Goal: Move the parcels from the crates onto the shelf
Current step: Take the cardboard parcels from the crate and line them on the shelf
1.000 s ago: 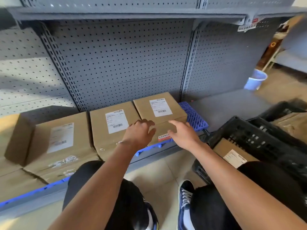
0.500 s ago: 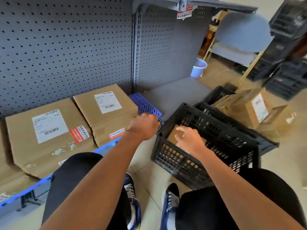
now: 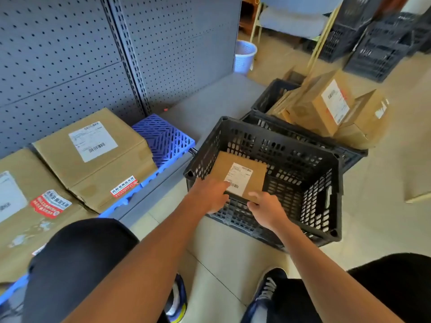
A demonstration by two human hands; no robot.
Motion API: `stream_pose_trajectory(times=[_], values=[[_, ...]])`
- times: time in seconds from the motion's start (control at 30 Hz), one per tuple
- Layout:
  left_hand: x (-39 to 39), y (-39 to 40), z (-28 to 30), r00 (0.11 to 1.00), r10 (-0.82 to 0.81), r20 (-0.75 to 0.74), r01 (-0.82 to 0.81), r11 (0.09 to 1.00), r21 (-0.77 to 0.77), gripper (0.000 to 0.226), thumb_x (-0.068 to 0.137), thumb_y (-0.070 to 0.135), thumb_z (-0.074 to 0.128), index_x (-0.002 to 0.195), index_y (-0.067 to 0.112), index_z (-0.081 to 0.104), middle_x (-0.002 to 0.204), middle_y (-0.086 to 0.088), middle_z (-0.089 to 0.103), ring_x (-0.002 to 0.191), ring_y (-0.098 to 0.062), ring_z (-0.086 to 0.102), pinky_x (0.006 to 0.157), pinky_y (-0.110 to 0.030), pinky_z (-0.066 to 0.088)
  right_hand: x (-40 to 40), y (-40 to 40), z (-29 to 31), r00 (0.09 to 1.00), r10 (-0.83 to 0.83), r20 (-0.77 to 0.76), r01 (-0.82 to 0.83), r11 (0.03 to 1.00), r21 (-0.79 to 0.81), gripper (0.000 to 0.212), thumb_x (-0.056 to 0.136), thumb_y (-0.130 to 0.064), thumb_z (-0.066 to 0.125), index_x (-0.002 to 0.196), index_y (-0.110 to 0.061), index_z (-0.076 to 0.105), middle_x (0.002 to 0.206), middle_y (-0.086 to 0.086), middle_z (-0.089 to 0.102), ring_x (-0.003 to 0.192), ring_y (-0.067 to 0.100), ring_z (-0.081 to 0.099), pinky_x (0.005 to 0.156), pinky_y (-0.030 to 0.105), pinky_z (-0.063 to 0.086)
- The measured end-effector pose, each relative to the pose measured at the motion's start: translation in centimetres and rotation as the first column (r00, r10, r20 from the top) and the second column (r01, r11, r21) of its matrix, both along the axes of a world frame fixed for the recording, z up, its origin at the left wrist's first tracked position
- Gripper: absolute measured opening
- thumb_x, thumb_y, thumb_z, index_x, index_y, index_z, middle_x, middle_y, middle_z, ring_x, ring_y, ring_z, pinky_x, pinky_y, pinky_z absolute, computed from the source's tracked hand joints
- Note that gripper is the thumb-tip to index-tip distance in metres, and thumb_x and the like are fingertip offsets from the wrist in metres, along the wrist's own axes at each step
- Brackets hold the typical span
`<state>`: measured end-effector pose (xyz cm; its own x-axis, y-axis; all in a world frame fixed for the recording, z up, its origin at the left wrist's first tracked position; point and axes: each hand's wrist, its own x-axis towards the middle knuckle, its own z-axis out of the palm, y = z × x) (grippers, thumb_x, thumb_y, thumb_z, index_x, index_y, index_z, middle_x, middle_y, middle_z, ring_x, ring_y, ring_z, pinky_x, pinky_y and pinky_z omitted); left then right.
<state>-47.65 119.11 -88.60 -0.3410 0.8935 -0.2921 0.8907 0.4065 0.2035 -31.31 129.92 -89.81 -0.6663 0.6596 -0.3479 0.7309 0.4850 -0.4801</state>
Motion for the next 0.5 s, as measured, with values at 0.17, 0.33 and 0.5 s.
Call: stream_pose_trajectory(times=[0.17, 0.33, 0.5], values=[[1.6, 1.1, -2.5, 0.997, -0.077, 0.009, 0.078, 0.989, -0.126, 0.049, 0.101, 0.034, 0.047, 0.149, 0.031, 0.040, 0.153, -0.004, 0.043, 0.136, -0.029, 0.041, 0.111, -0.060, 0.032, 1.8, 0.0, -1.7, 1.000, -0.015, -0.015, 0.015, 1.000, -0.014, 0.038, 0.102, -0.026, 0.053, 0.140, -0.020, 0.058, 0.113, 0.005, 0.073, 0.083, 0.023, 0.069, 0.077, 0.039, 0.055], [2.6, 1.1, -2.6, 0.997, -0.075, -0.031, 0.071, 0.991, -0.116, 0.053, 0.102, 0.033, 0.046, 0.154, 0.032, 0.033, 0.156, -0.001, 0.037, 0.144, -0.028, 0.030, 0.117, -0.065, 0.019, 2.4, 0.0, -2.4, 0.998, 0.000, -0.058, 0.001, 1.000, 0.014, 0.040, 0.102, -0.025, 0.053, 0.141, -0.021, 0.057, 0.117, 0.003, 0.073, 0.077, 0.018, 0.066, 0.082, 0.039, 0.053], [2.7, 1.3, -3.3, 0.996, -0.073, -0.056, 0.067, 0.992, -0.106, 0.046, 0.103, 0.045, 0.043, 0.147, 0.030, 0.041, 0.143, -0.002, 0.051, 0.134, -0.026, 0.041, 0.114, -0.066, 0.025, 2.9, -0.2, -2.6, 0.994, -0.072, -0.083, 0.068, 0.997, -0.046, 0.036, 0.101, -0.027, 0.055, 0.135, -0.020, 0.064, 0.124, 0.000, 0.071, 0.089, 0.018, 0.070, 0.084, 0.035, 0.056]])
